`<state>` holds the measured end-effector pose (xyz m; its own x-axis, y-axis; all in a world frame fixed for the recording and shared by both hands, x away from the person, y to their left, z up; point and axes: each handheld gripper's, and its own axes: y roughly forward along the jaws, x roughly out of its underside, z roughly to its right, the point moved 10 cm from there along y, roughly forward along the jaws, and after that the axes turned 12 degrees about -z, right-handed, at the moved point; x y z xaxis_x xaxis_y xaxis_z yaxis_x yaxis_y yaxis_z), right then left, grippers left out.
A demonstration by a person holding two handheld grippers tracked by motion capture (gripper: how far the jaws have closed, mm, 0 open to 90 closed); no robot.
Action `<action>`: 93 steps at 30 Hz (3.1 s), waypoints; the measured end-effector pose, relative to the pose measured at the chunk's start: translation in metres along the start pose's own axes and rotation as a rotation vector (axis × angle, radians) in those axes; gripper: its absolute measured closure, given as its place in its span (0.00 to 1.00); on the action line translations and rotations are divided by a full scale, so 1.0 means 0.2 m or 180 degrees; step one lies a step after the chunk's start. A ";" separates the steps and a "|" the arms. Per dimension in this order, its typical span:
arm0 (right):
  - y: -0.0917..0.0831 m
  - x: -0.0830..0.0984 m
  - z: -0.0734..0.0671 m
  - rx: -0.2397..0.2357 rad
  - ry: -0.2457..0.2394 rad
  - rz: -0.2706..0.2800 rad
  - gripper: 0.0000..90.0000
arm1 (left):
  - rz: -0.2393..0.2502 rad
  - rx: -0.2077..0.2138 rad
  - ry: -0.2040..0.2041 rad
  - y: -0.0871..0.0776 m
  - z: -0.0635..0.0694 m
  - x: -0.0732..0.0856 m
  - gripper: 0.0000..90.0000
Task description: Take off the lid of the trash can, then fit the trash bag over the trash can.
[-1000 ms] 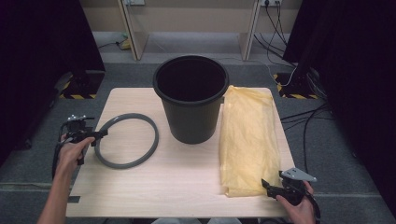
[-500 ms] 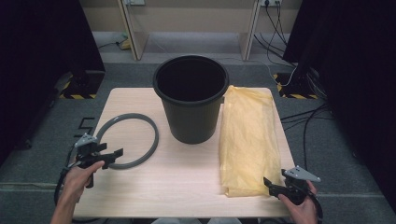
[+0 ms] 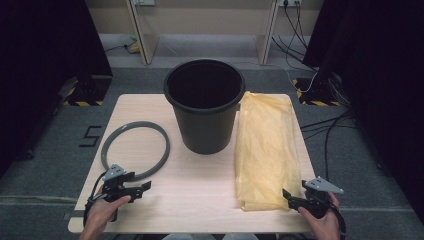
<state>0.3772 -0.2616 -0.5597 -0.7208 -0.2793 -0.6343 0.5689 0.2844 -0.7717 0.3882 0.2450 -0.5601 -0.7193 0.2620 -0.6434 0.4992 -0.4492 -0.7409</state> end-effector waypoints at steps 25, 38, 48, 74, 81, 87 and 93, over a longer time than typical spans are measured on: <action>0.02 0.01 0.00 -0.0025 0.0016 -0.0016 0.19 | -0.0372 -0.0145 0.0715 0.15 0.15 0.11 0.11; -0.01 -0.08 0.07 0.0072 -0.0004 0.0025 0.18 | -0.0413 -0.0162 0.0719 0.17 0.16 0.11 0.04; 0.09 -0.15 0.14 0.0034 -0.0014 -0.0169 0.18 | -0.0410 -0.0158 0.0711 0.17 0.16 0.11 0.04; 0.29 -0.17 0.09 0.0137 -0.0056 -0.0766 0.10 | -0.0409 -0.0160 0.0708 0.17 0.16 0.11 0.04; 0.31 -0.17 0.03 0.0033 -0.0264 -0.0726 0.07 | -0.0405 -0.0171 0.0708 0.17 0.16 0.11 0.04; 0.30 -0.22 -0.04 -0.0112 -0.0411 -0.0418 0.75 | -0.0404 -0.0176 0.0699 0.17 0.16 0.11 0.04; 0.34 -0.26 -0.07 -0.0349 -0.0372 -0.0317 1.00 | -0.0405 -0.0178 0.0696 0.17 0.16 0.11 0.04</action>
<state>0.4479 -0.2139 -0.5776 -0.7169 -0.4138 -0.5610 0.4459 0.3464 -0.8253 0.3729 0.2078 -0.5936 -0.6594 0.4946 -0.5662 0.4417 -0.3545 -0.8242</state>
